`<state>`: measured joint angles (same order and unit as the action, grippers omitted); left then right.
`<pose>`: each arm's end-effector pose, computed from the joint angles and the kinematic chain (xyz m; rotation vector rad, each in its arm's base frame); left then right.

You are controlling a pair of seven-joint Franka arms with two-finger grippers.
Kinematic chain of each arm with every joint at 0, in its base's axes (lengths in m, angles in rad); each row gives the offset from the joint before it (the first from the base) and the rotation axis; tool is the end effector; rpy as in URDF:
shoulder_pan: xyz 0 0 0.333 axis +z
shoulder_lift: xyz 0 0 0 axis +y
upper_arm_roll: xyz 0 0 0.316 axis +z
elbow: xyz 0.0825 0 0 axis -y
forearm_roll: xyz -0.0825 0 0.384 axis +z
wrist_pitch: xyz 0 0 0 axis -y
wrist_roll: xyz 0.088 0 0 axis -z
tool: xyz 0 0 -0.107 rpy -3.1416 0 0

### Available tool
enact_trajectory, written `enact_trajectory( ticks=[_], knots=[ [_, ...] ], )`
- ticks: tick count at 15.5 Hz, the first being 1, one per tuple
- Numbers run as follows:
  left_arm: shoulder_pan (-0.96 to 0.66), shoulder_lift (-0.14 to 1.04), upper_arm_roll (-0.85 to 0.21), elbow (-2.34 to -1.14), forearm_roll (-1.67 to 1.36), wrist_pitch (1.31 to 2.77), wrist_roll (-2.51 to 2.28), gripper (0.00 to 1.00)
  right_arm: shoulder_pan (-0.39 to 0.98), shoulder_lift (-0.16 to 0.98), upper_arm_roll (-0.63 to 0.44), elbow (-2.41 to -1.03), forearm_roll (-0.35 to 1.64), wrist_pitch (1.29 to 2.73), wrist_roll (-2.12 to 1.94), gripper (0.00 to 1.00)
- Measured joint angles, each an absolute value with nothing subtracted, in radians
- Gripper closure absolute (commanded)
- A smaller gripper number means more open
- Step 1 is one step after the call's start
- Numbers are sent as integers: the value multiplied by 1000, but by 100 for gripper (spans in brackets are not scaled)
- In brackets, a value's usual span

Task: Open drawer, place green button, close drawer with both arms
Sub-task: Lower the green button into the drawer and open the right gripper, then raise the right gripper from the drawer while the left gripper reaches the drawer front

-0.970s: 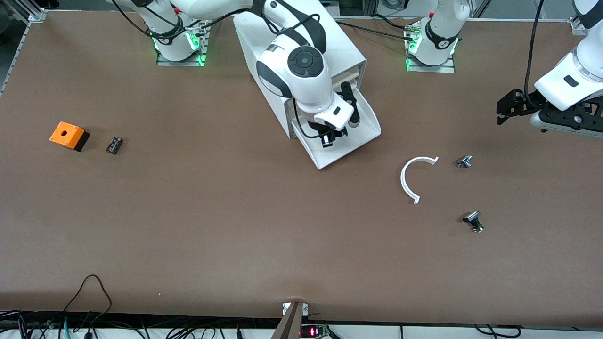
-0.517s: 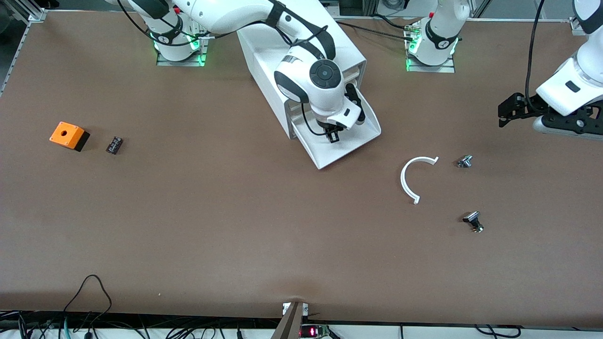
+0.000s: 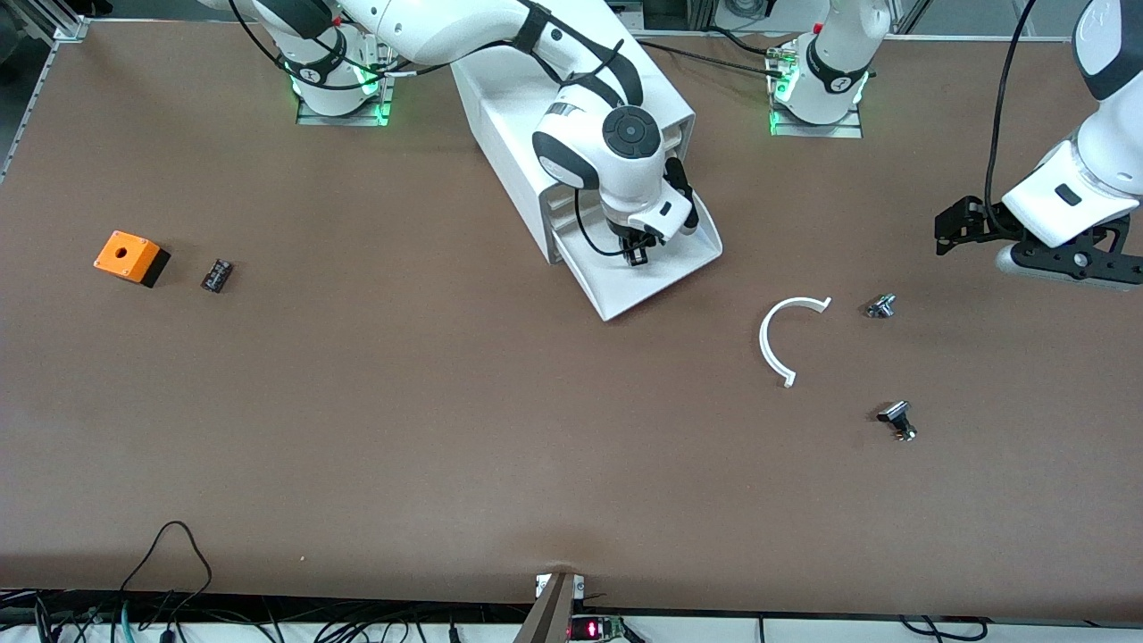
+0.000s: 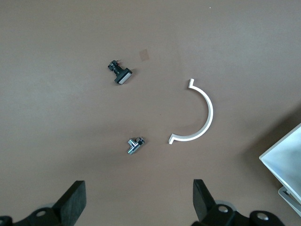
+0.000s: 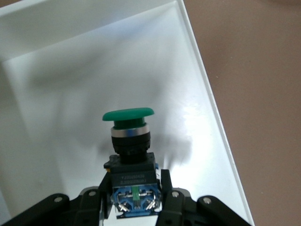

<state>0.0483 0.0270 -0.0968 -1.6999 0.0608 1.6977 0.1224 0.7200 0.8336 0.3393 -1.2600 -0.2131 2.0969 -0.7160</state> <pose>0.5676 -0.0212 0.5592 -3.0723 0.2764 0.0481 0.4343 0.6164 0.2795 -1.9487 -2.3767 -0.0574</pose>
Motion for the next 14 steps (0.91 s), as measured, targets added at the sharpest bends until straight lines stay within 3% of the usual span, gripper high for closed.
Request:
enact_trajectory(
  ticks=[9, 14],
  knots=[
    [45, 43, -100, -1696, 61, 1709, 122, 0, 725, 807, 334, -1230, -243, 2105, -627, 0],
    [19, 119, -158, -1707, 57, 1818, 53, 0, 731, 650, 182, -1214, -244, 2104, -445, 0]
  ],
)
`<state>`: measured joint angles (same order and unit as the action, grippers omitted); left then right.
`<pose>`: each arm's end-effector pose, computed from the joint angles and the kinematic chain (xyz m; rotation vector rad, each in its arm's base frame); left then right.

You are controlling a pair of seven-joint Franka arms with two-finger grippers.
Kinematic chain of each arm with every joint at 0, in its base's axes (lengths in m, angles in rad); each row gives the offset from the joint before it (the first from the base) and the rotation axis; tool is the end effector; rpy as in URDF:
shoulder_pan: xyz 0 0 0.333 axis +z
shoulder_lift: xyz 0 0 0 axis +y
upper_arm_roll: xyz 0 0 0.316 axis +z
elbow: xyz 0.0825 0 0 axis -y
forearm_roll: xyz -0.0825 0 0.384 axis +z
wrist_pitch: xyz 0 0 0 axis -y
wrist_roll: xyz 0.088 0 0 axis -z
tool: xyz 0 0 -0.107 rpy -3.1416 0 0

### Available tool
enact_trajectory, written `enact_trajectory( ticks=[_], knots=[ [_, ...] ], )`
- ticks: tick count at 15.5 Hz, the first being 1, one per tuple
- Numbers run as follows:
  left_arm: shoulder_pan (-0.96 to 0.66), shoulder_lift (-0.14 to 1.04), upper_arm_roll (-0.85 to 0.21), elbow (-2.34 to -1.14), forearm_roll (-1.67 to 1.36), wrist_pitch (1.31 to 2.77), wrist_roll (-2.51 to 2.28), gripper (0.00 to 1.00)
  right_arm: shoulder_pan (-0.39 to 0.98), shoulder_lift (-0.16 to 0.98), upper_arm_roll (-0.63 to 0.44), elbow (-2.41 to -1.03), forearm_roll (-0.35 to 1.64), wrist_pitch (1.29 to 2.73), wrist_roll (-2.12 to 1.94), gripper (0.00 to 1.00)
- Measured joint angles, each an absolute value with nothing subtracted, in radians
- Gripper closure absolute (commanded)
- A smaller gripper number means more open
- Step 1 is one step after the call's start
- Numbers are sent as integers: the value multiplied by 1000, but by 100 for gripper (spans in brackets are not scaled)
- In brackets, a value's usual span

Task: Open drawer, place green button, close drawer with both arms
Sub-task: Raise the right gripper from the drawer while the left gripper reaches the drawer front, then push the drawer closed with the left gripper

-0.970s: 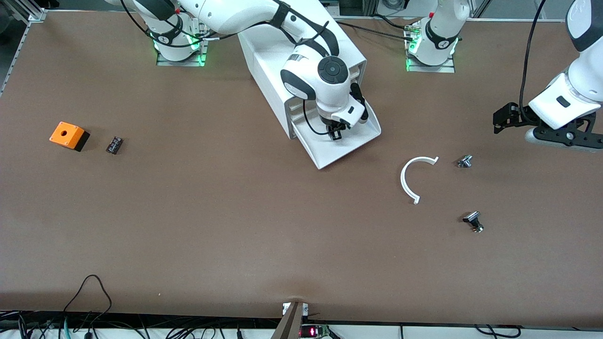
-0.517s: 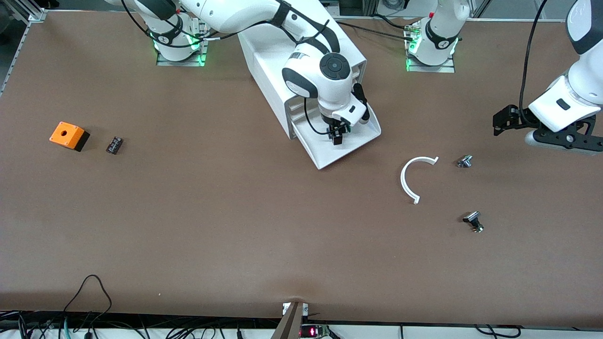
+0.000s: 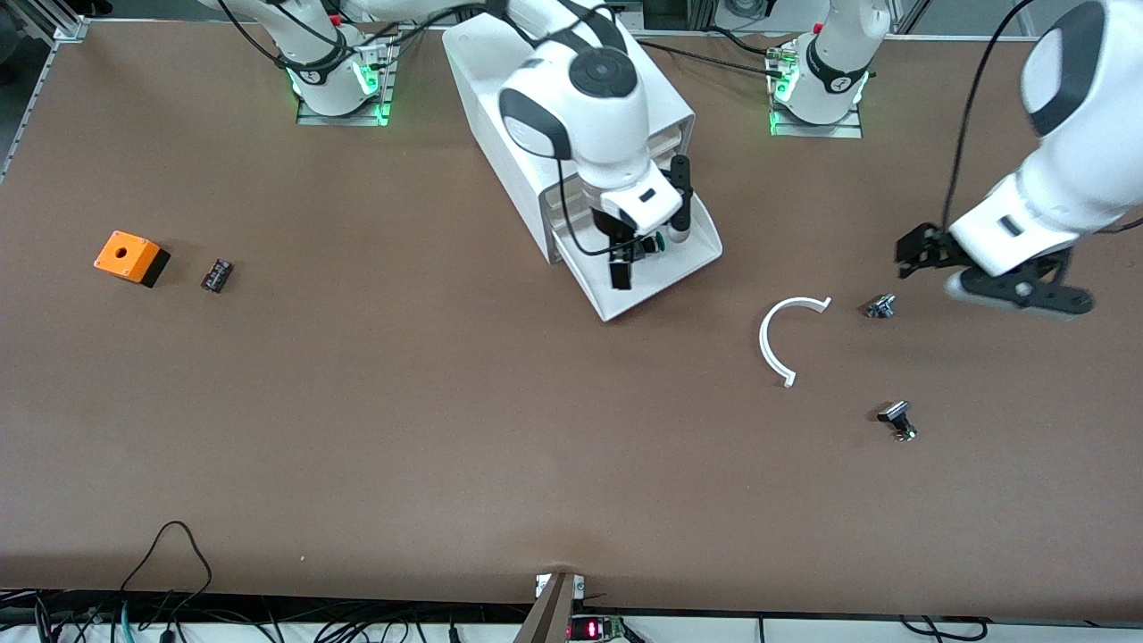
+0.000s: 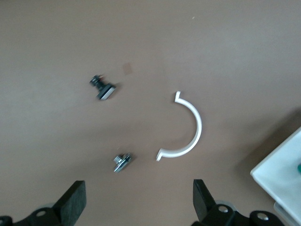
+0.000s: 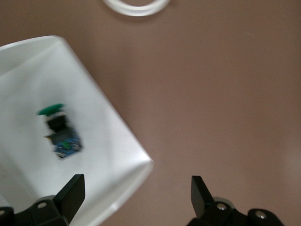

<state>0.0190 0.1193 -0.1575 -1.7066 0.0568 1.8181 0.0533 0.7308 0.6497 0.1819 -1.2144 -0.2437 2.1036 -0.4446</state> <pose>0.5943 -0.0741 0.5131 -3.0887 0.3175 0.0073 0.5024 0.5692 0.4252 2.3319 1.9737 0.4144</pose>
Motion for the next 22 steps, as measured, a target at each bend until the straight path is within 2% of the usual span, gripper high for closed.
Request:
enact_trajectory(
  ticks=[2, 4, 8, 12, 18, 22],
  knots=[
    [4, 183, -197, -1727, 57, 1920, -43, 0, 739, 600, 82, -1215, -244, 2133, -350, 0],
    [-30, 248, -213, -1778, 57, 2067, -142, 0, 719, 572, 29, -1215, -244, 2164, -269, 0],
    [-123, 368, -216, -1854, 57, 2294, -381, 0, 628, 546, -7, -1216, -244, 2164, -76, 0],
    [-211, 455, -218, -1938, 57, 2503, -597, 0, 520, 528, -34, -1232, -244, 2061, 195, 0],
    [-261, 467, -240, -2041, 57, 2559, -776, 0, 410, 407, -37, -1349, -208, 1826, 631, 0],
    [-266, 442, -322, -2096, 57, 2560, -947, 0, 228, 312, -13, -1416, -159, 1750, 623, 0]
  ],
)
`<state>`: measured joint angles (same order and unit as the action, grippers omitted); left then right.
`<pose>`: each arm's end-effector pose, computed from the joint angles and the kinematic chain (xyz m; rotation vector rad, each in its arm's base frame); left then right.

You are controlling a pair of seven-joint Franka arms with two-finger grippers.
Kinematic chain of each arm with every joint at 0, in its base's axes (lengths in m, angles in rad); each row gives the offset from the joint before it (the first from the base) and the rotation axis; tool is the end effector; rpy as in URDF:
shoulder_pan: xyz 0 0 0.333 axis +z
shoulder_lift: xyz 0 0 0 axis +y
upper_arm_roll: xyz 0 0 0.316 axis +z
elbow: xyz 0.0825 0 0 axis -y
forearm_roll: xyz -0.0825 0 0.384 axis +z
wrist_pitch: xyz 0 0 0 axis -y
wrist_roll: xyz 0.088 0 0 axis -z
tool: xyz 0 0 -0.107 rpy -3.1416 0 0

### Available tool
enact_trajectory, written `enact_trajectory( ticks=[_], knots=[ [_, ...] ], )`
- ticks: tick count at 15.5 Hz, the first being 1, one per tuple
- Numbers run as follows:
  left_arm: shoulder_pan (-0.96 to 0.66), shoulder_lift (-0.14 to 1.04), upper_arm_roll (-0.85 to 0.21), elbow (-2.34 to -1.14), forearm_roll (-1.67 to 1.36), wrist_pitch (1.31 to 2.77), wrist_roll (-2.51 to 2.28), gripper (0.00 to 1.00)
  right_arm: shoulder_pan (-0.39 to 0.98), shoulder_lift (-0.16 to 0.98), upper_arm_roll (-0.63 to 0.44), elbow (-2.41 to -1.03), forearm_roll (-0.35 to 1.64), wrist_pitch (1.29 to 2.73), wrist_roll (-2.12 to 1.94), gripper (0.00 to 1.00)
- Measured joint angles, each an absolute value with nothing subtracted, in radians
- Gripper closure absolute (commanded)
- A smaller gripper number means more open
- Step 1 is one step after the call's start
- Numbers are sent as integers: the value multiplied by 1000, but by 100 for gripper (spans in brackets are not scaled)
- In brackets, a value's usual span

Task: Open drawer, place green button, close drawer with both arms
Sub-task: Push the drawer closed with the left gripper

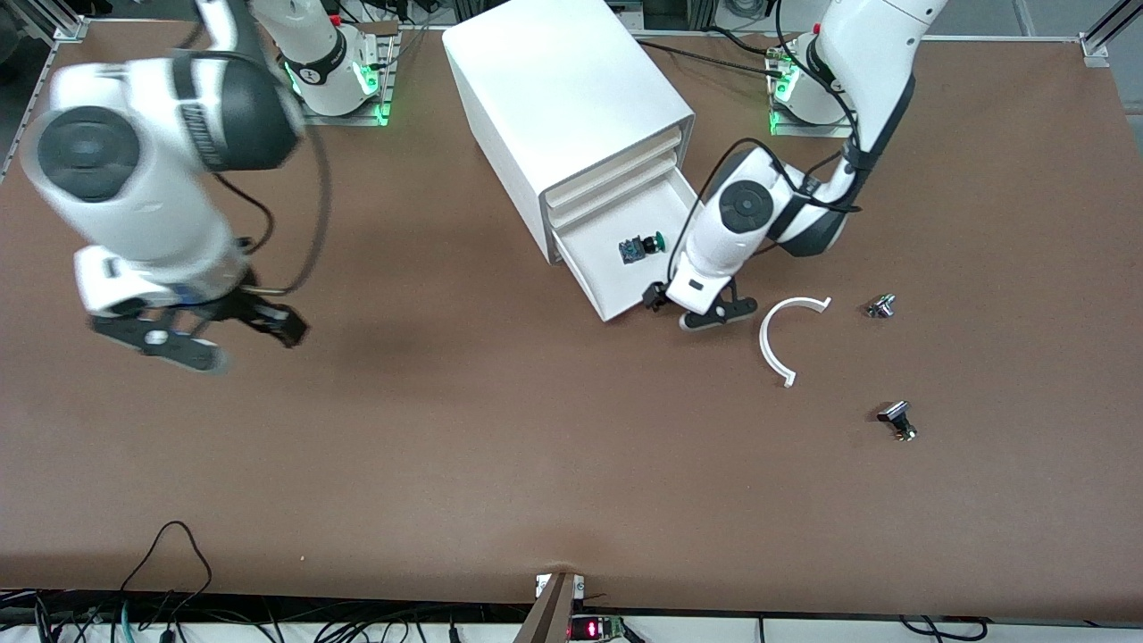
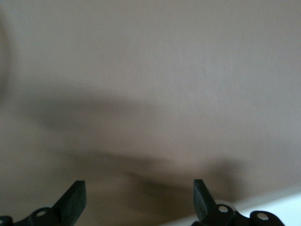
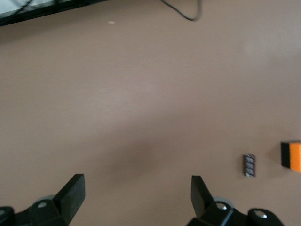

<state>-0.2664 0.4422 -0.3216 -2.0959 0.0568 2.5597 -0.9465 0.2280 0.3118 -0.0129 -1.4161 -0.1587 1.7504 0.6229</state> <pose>0.4903 -0.3255 0.2218 2.9903 0.5190 -0.0578 0.6458 0.1278 0.5260 2.9473 -0.5676 0.1290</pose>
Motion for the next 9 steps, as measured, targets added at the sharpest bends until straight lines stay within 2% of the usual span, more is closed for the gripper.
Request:
enact_trajectory(
  ticks=[5, 9],
  knots=[
    [-271, 410, -427, -2166, 57, 2560, -1156, 0, -18, 224, -3, -1484, -30, 1739, 228, 0],
    [-270, 398, -508, -2199, 57, 2559, -1320, 0, -26, 177, 25, -1491, -25, 1680, 176, 0]
  ],
)
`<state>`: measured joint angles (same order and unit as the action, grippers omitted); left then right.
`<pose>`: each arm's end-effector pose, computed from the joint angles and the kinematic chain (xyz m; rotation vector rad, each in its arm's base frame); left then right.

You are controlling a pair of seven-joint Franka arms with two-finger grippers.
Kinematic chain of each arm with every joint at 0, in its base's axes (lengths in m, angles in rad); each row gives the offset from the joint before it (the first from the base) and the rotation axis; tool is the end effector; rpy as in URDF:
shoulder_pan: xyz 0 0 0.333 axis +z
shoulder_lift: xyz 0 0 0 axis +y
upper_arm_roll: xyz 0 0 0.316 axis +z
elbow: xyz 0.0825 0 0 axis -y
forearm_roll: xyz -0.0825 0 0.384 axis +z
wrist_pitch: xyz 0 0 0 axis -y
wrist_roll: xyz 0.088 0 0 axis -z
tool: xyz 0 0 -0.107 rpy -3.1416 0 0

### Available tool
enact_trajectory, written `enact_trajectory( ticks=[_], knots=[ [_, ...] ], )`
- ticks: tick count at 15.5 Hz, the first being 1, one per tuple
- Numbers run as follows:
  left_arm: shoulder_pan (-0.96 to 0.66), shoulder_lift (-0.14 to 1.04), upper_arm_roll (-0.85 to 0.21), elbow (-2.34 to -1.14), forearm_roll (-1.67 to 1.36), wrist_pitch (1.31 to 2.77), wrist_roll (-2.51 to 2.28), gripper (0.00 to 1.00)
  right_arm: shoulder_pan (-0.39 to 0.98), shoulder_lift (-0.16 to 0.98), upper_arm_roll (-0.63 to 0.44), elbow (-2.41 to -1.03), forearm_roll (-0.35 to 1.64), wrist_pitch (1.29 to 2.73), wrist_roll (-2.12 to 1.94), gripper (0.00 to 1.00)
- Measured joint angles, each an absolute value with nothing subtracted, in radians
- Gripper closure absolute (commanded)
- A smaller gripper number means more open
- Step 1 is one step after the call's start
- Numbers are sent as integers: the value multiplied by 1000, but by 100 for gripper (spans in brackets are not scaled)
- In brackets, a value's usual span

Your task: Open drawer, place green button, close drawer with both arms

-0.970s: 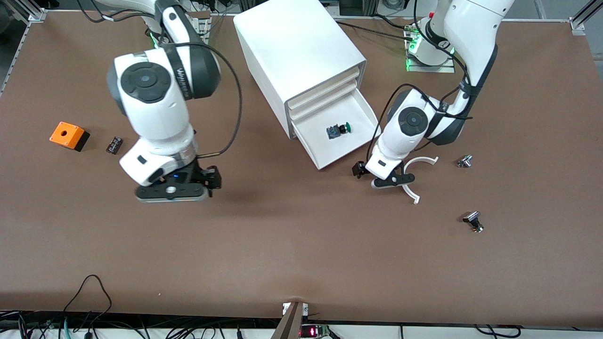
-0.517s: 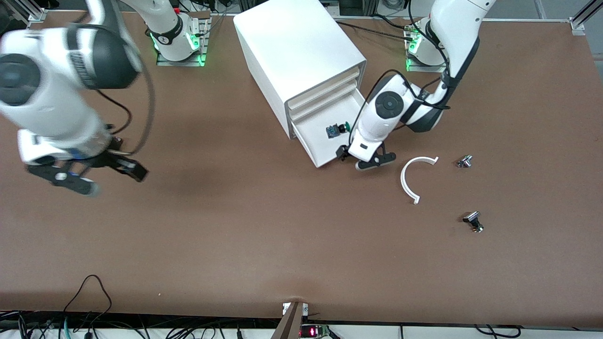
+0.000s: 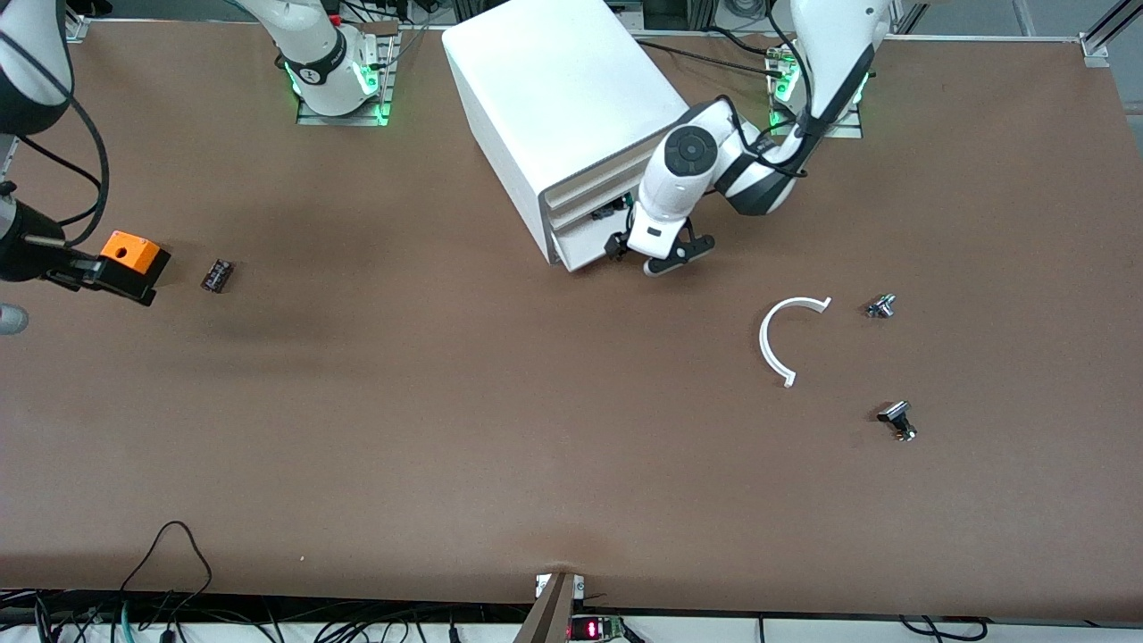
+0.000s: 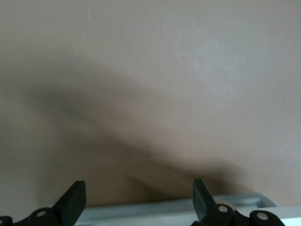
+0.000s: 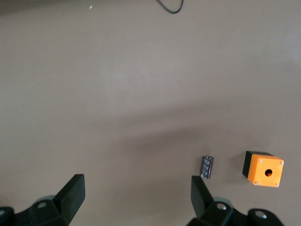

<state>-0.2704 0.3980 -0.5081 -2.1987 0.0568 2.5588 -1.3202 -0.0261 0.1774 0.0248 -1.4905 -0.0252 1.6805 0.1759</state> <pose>0.3953 -0.3939 0.2241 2.9375 0.7957 -0.1973 0.6165 -0.0045 0.5685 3.1100 -0.2729 0.0225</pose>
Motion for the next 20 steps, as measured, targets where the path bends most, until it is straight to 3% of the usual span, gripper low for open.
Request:
enact_trajectory(
  ticks=[3, 8, 14, 17, 20],
  knots=[
    [-272, 387, -573, -2219, 57, 2558, -1415, 0, -24, 165, 35, -1497, -26, 1671, 117, 0],
    [-235, 375, -558, -2221, 57, 2572, -1421, 0, -39, 166, -32, -1529, -26, 1669, -23, 0],
    [-105, 303, -340, -2108, 59, 2604, -1000, 0, -33, 97, -87, -1655, -25, 1706, -92, 0],
    [-2, 214, -323, -2080, 59, 2504, -690, 0, -25, -58, -87, -1878, -26, 1838, -92, 0],
    [32, 97, -306, -1979, 59, 2226, -541, 0, -21, -146, -73, -1965, -35, 1859, -92, 0]
  ],
)
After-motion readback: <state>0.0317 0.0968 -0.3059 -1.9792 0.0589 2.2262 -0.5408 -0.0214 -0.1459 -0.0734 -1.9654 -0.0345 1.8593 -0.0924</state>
